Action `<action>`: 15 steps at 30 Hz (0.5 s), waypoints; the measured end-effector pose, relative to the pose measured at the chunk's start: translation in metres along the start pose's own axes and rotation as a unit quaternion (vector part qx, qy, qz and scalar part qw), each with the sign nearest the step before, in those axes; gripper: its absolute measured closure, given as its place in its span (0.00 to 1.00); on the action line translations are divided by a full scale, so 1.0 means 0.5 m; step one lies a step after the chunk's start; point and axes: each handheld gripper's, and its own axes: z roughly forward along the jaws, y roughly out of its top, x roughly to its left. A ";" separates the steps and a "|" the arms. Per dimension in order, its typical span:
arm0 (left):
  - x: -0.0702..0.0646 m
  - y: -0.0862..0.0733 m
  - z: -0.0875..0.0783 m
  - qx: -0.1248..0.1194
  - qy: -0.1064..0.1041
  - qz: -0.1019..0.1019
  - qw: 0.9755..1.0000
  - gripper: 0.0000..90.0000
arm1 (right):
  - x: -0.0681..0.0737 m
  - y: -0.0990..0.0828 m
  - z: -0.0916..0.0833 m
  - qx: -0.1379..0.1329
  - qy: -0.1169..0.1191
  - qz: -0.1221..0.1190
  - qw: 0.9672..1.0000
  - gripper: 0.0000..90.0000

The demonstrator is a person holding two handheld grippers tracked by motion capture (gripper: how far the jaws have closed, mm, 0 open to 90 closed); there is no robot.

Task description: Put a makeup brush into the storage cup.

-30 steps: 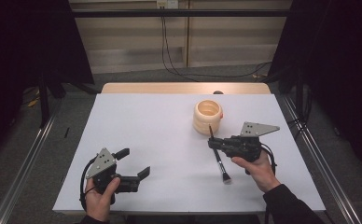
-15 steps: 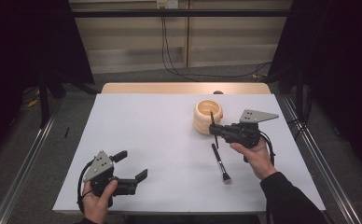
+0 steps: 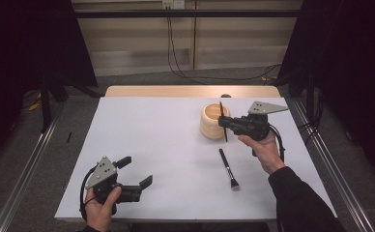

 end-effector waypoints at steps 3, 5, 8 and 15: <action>0.002 -0.001 0.001 0.000 0.001 -0.001 1.000 0.02 | -0.010 0.009 0.004 0.000 -0.008 0.001 1.000 0.92; 0.004 -0.002 0.001 0.001 -0.001 -0.004 1.000 0.02 | -0.018 0.013 0.007 0.000 -0.014 0.002 1.000 0.92; 0.005 -0.003 0.000 0.001 -0.001 -0.003 1.000 0.02 | -0.028 0.020 0.012 0.001 -0.020 0.003 1.000 0.93; 0.005 -0.001 0.001 0.002 0.001 -0.004 1.000 0.02 | -0.046 0.038 0.025 0.007 -0.034 -0.003 0.999 0.92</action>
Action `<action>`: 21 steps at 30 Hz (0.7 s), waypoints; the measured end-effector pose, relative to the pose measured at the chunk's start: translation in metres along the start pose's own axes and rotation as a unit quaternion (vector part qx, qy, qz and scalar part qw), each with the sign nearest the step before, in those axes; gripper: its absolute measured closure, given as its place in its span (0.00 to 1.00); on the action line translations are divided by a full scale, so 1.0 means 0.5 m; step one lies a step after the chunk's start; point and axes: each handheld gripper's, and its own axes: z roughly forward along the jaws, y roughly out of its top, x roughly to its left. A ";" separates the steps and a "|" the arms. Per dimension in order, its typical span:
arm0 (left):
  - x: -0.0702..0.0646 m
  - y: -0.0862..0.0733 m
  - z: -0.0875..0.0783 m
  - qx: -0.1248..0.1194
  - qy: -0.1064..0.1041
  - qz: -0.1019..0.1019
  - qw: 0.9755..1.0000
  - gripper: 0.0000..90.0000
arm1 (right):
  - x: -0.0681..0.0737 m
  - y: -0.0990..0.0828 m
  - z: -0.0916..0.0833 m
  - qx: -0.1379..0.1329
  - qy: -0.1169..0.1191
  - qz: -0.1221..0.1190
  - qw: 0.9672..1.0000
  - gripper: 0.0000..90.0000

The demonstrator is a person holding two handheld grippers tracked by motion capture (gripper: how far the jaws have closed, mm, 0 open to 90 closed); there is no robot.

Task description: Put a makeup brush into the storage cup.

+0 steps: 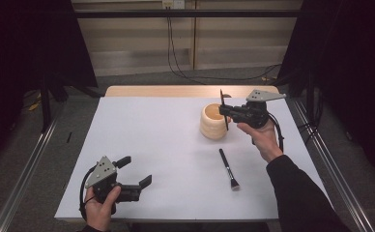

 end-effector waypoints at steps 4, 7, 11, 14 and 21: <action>0.003 -0.001 -0.002 -0.002 0.000 -0.002 1.000 0.02 | -0.016 0.007 0.010 0.005 -0.010 -0.001 1.000 0.92; 0.000 -0.002 0.000 0.000 0.001 0.001 1.000 0.02 | -0.028 0.009 0.017 0.008 -0.016 0.006 1.000 0.92; -0.002 -0.002 0.001 0.004 -0.001 0.007 1.000 0.02 | -0.039 0.022 0.026 0.004 -0.023 0.009 1.000 0.92; -0.002 -0.003 0.001 0.005 0.000 0.007 1.000 0.02 | -0.046 0.031 0.035 0.009 -0.028 0.004 1.000 0.92; -0.003 -0.003 0.003 0.003 -0.006 0.007 1.000 0.02 | -0.072 0.031 0.058 0.011 -0.046 0.016 0.999 0.92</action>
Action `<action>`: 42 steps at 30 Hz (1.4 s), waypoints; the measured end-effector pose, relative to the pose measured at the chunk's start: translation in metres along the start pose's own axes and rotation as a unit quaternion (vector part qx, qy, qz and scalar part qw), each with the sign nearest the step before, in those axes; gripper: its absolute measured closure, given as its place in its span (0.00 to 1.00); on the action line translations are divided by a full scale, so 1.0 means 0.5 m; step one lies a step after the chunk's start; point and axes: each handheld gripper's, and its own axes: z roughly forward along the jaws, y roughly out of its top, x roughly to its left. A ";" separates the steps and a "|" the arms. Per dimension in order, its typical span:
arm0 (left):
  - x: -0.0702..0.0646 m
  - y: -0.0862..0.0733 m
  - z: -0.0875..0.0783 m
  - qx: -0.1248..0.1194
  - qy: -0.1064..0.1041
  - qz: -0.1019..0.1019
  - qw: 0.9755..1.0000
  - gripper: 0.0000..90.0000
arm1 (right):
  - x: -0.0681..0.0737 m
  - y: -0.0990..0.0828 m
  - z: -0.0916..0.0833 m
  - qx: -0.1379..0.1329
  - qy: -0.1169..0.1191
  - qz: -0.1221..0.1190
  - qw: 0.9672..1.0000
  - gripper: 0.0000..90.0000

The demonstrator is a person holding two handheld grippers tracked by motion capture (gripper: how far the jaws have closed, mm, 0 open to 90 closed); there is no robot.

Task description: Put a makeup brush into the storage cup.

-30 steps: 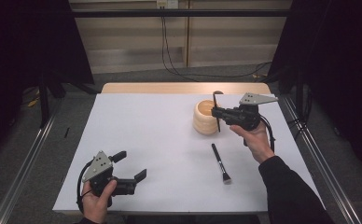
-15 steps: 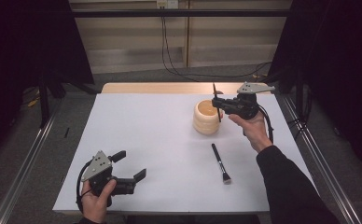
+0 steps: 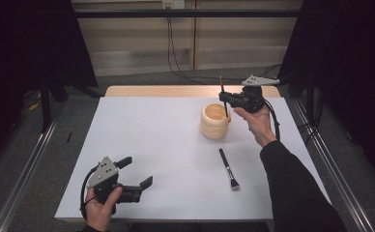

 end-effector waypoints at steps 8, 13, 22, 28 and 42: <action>0.002 0.000 0.001 0.004 0.004 0.003 1.000 0.02 | -0.011 0.006 0.010 0.000 -0.008 0.004 1.000 0.92; 0.002 0.000 0.001 0.003 0.002 0.001 1.000 0.02 | -0.011 0.005 0.024 -0.001 -0.007 0.008 1.000 0.92; 0.003 -0.001 0.000 0.000 0.002 -0.002 1.000 0.02 | -0.005 -0.011 0.047 0.009 -0.003 0.011 1.000 0.92; 0.004 -0.001 0.001 0.001 0.002 -0.002 1.000 0.02 | -0.003 -0.024 0.053 0.010 -0.002 0.012 1.000 0.92; 0.004 -0.002 0.001 0.005 0.004 0.003 1.000 0.02 | -0.004 -0.055 0.062 0.018 0.003 0.009 1.000 0.91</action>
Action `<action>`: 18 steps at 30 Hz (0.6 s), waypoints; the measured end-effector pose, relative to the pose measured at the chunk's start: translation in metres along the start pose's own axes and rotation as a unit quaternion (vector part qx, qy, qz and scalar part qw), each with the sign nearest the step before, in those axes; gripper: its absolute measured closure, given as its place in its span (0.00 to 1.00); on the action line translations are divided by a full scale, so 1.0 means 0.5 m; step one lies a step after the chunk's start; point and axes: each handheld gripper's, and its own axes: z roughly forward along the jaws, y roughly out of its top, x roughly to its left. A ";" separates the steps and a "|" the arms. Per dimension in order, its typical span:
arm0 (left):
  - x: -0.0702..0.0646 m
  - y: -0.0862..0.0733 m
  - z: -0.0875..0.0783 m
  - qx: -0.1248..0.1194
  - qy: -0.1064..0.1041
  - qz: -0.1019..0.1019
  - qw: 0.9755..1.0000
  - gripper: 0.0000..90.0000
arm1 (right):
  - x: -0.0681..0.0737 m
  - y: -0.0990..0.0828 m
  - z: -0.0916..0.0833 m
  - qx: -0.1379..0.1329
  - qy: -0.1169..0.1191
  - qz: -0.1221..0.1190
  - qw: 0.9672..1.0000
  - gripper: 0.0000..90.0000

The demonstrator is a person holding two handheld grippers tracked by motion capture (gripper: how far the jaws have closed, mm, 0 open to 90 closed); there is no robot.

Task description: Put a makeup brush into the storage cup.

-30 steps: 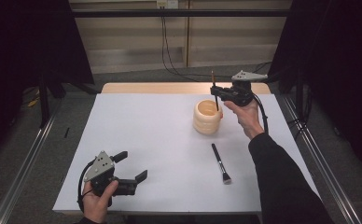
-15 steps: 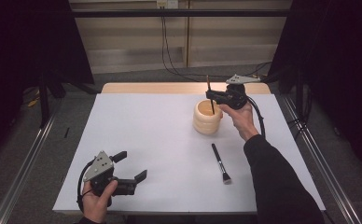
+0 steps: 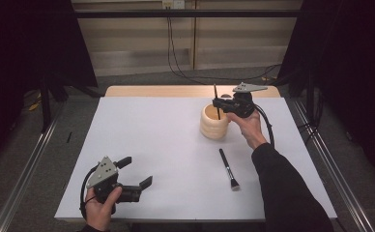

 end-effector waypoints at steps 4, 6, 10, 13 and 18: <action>0.000 0.000 0.001 0.001 0.000 0.000 1.000 0.02 | -0.003 -0.008 -0.002 0.002 -0.002 0.004 1.000 0.90; 0.000 0.000 0.001 0.001 -0.001 0.000 1.000 0.02 | -0.003 -0.009 -0.002 0.004 -0.002 0.005 1.000 0.90; -0.001 -0.001 0.002 0.000 -0.001 -0.006 1.000 0.03 | -0.003 -0.013 -0.002 0.005 0.000 0.004 1.000 0.91; 0.001 -0.001 0.001 -0.001 -0.003 -0.005 1.000 0.03 | -0.004 -0.019 -0.002 0.009 -0.002 0.005 1.000 0.91; 0.001 -0.001 0.002 -0.001 -0.003 -0.005 1.000 0.03 | -0.004 -0.020 0.003 0.011 -0.001 0.008 1.000 0.83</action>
